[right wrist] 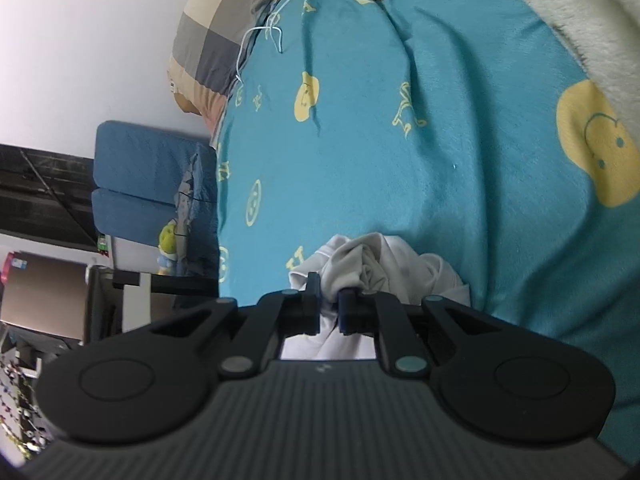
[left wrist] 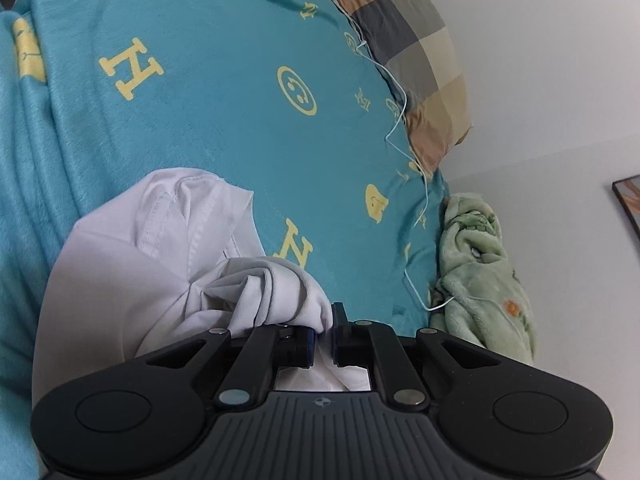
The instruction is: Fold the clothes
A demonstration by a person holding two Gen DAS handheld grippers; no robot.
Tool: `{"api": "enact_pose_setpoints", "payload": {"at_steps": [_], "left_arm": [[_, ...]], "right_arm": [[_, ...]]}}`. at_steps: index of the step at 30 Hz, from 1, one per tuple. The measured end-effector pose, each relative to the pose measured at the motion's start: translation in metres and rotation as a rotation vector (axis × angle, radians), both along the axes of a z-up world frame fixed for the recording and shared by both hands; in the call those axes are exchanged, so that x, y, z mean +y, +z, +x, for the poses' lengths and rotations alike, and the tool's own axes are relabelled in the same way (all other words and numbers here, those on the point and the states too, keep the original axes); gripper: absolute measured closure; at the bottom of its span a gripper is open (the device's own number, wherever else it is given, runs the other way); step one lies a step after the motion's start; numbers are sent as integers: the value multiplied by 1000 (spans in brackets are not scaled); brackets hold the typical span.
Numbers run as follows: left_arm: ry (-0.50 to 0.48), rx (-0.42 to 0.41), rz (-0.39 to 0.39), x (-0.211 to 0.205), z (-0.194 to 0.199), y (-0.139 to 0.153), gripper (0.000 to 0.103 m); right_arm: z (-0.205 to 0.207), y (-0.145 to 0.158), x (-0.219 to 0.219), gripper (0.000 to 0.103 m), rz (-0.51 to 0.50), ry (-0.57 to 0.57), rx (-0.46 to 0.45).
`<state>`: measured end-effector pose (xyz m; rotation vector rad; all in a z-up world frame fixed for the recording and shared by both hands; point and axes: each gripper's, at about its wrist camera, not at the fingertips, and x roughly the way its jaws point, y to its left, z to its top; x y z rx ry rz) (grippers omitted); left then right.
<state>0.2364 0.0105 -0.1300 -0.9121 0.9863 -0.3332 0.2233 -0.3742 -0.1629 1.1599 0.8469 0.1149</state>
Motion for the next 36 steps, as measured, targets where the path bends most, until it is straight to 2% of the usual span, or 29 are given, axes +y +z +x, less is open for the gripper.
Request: {"api": "enact_pose_setpoints", "payload": {"at_steps": [4,7,8,9,11,12,13,14,16,20,22,24,26,27,29,34,36], "left_arm": [[-31,-50,55,-5,-5,8,92],[-77,-138,135,-11,-19,27,82],[-95,-171,166,-13,-25,35,77],[-118,-211,198,-17,-32,43,72],[-160,-289,272,-23,-47,58,65],[-179,-327,315,-27,-54,66,58],[-192,-366,354,-31,-62,73,54],[-204,-404,393,-34,-70,80,48],[-230,-450,435,-36,-84,91,47],[-306,-499,468,-50,-98,94,47],[-326,-467,505,-58,-93,85,48],[-322,-417,530,-62,-79,70,50],[-306,-381,565,-62,-64,57,53],[-297,-368,582,-62,-56,51,58],[-281,-343,606,-61,-40,41,60],[-271,-312,640,-62,-16,21,61],[-270,-308,638,-60,-16,19,61]], "right_arm": [[-2,5,5,90,-56,34,-44],[-8,25,15,86,-148,78,-126],[-13,34,21,80,-203,99,-161],[-17,43,27,67,-257,120,-197],[-28,59,40,50,-353,157,-275],[-35,66,47,44,-397,174,-304],[-39,73,53,43,-444,189,-326],[-44,79,57,43,-488,201,-343],[-52,89,65,43,-575,226,-376],[-56,95,73,44,-684,251,-392],[-53,92,74,48,-706,266,-376],[-42,83,74,67,-706,281,-339],[-27,76,77,81,-754,294,-326],[-21,73,79,83,-784,302,-324],[-8,63,82,84,-825,316,-313],[9,28,79,86,-802,335,-228],[9,25,78,86,-795,334,-221]]}}
